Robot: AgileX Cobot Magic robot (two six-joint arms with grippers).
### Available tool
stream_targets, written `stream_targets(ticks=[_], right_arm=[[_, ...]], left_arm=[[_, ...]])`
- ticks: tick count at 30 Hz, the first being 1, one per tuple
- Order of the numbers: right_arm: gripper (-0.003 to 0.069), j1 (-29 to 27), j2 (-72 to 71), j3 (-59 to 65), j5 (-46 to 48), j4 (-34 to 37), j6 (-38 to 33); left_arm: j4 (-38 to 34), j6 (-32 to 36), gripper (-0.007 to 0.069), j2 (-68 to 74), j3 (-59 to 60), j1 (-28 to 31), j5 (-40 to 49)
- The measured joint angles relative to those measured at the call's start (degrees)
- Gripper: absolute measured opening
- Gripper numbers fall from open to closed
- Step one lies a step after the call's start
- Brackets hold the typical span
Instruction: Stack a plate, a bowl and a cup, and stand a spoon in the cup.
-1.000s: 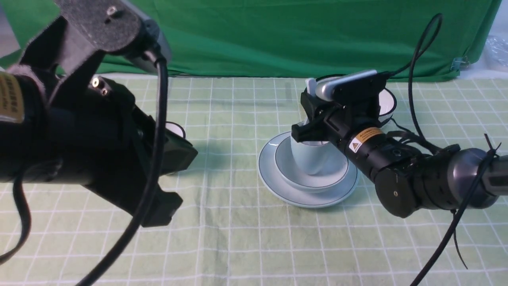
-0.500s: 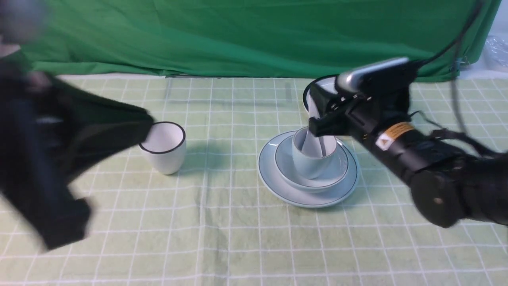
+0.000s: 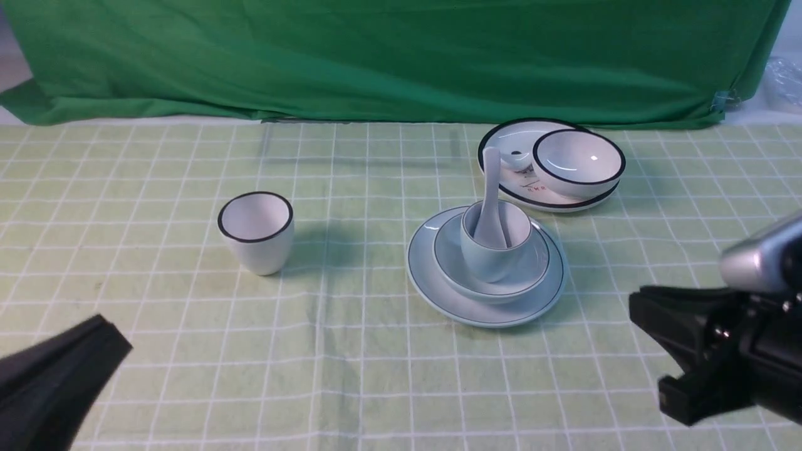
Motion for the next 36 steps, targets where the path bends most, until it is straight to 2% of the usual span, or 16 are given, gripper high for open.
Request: stream_targets(ticks=[4,6,9,14,16,18,20,21,22,25,28,36], right_arm=[[0.0052,0.0,-5.28,1.81,3.34,0.0,0.24],[0.0052,0.0,-6.52,2.24,3.52,0.0,0.24],[0.0055,0.04,-7.59,2.74,3.64,0.0,0.29],[0.0063,-0.74,-9.45,3.33,4.32,-0.06,-1.39],[0.0062,-3.05,-11.8,3.97,4.33,-0.06,-5.08],[0.003,-8.48,-17.18,7.45,4.13,0.39,-11.52],[0.0022,-11.68,-20.78,10.16,4.06,0.52,-12.91],[0.0018,-16.49,-26.77,14.95,4.06,0.51,-13.78],[0.0018,-18.93,-30.3,17.77,4.13,0.51,-14.2],[0.0018,-24.0,-40.01,24.94,4.91,0.57,-14.76],[0.0018,-26.78,-47.11,26.96,9.13,0.62,-14.76],[0.0019,-27.58,-47.92,27.13,10.92,0.95,-14.7]], left_arm=[[0.0,0.0,0.0006,0.0,5.71,0.0,0.13],[0.06,0.0,0.0006,-0.02,6.12,0.0,3.47],[0.17,0.0,0.0006,-0.02,6.39,0.0,16.55],[1.78,1.15,0.0006,-0.06,6.43,0.0,22.32],[1.94,1.29,0.0006,-0.13,6.43,0.0,22.32],[2.33,1.33,0.0006,-0.13,6.43,0.0,22.27],[2.33,1.33,0.0006,-0.13,6.43,0.0,22.18],[2.46,1.33,0.0006,-0.13,6.43,0.0,22.18],[2.46,1.33,0.0006,-0.13,6.43,0.0,22.18],[2.46,1.33,0.0006,-0.13,6.43,0.0,22.18],[2.53,1.33,0.0006,-0.13,6.43,0.0,22.15],[2.79,1.33,0.0006,-0.32,6.43,0.0,22.13]])
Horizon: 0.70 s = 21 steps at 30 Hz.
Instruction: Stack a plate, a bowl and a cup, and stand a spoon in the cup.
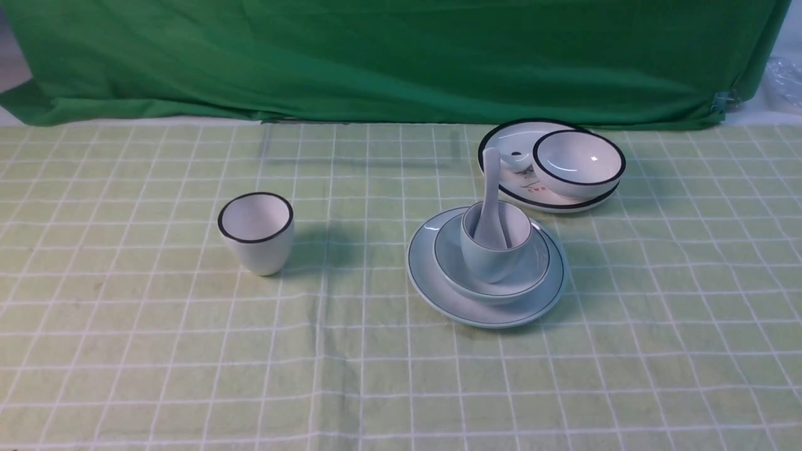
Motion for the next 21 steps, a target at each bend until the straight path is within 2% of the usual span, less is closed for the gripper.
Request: stream_targets(ticks=[19,21], right_arm=[[0.0057,0.0,0.0,0.0,0.0,0.13,0.0],[0.0067,0.0,0.0,0.0,0.0,0.13,0.0]], left_arm=[[0.17,0.07,0.0007,0.0,0.0,0.0,-0.46],[-0.45,-0.14,0.0007,-0.06,0.0,0.47,-4.95]])
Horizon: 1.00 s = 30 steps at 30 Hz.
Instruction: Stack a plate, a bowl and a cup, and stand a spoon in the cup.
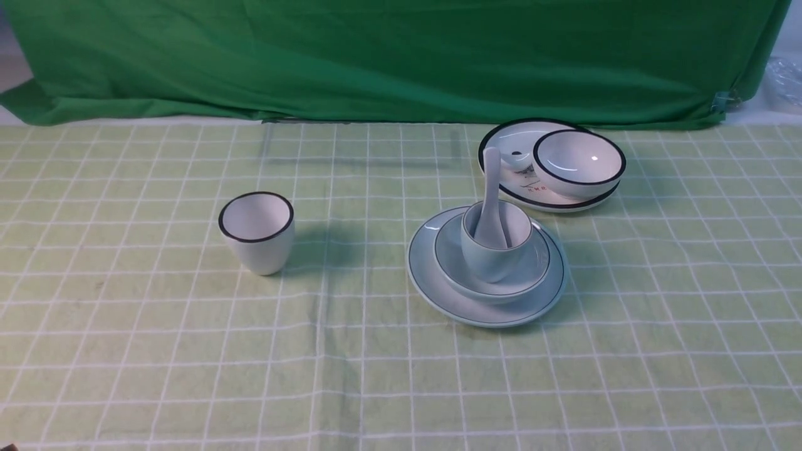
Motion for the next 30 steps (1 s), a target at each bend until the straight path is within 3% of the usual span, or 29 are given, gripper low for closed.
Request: stream_targets(ticks=[2,5,6,7,10,13,17,30], right_arm=[[0.0073,0.0,0.0,0.0,0.0,0.0,0.0],[0.0085,0.0,0.0,0.0,0.0,0.0,0.0],[0.0086,0.0,0.0,0.0,0.0,0.0,0.0],[0.009,0.0,0.0,0.0,0.0,0.0,0.0],[0.01,0.0,0.0,0.0,0.0,0.0,0.0],[0.0111,0.0,-0.06,0.0,0.0,0.0,-0.02],[0.0119,0.0,-0.06,0.0,0.02,0.0,-0.02],[0.0144,0.0,-0.06,0.0,0.07,0.0,-0.02]], left_arm=[[-0.78,-0.13,0.0007,-0.34,0.0,1.95,-4.86],[-1.53,-0.93,0.0007,-2.68,0.0,10.91,-15.91],[-1.58,-1.08,0.0007,-2.93,0.0,11.62,-16.37],[-1.78,-1.96,0.0007,-4.6,0.0,15.97,-18.25],[-3.08,-4.35,0.0007,-9.0,0.0,25.85,-15.55],[-5.2,-5.25,0.0007,-10.56,0.0,34.66,-3.26],[-6.35,-5.8,0.0007,-10.56,0.0,37.4,5.51],[-7.52,-5.92,0.0007,-10.63,0.0,37.92,6.46]])
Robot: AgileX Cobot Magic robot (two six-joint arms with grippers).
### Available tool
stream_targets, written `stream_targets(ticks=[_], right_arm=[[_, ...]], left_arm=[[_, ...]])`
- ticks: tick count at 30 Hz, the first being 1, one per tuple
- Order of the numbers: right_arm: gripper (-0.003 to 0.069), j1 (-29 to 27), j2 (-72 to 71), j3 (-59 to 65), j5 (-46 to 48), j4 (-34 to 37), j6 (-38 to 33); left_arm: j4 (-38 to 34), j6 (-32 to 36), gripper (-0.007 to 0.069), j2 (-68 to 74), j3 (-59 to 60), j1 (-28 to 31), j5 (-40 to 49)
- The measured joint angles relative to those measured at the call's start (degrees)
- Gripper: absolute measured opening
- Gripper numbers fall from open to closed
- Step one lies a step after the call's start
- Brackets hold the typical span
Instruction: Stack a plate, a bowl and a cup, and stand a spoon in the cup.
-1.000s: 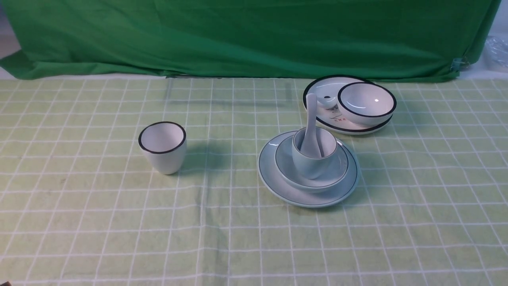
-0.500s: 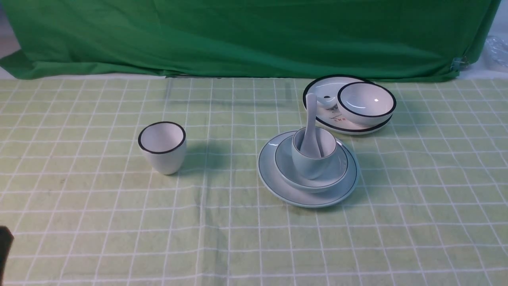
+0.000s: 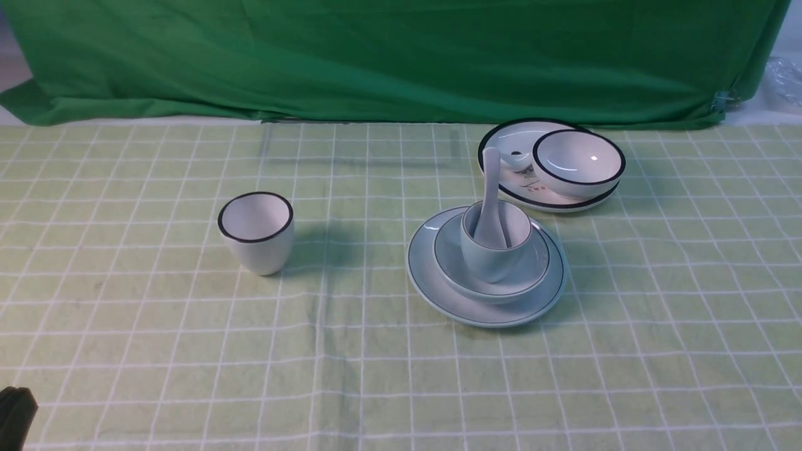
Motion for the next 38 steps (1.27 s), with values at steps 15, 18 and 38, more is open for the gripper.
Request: stream_targets(ticks=[15,18,38], right_arm=[[0.0165,0.0,0.0,0.0,0.0,0.0,0.06],[0.0166,0.0,0.0,0.0,0.0,0.0,0.06],[0.0207,0.0,0.0,0.0,-0.04,0.0,0.06]], left_arm=[[0.0,0.69,0.0007,0.0,0.0,0.02,0.04],[0.0,0.69,0.0007,0.0,0.0,0.02,0.04],[0.0,0.69,0.0007,0.0,0.0,0.02,0.04]])
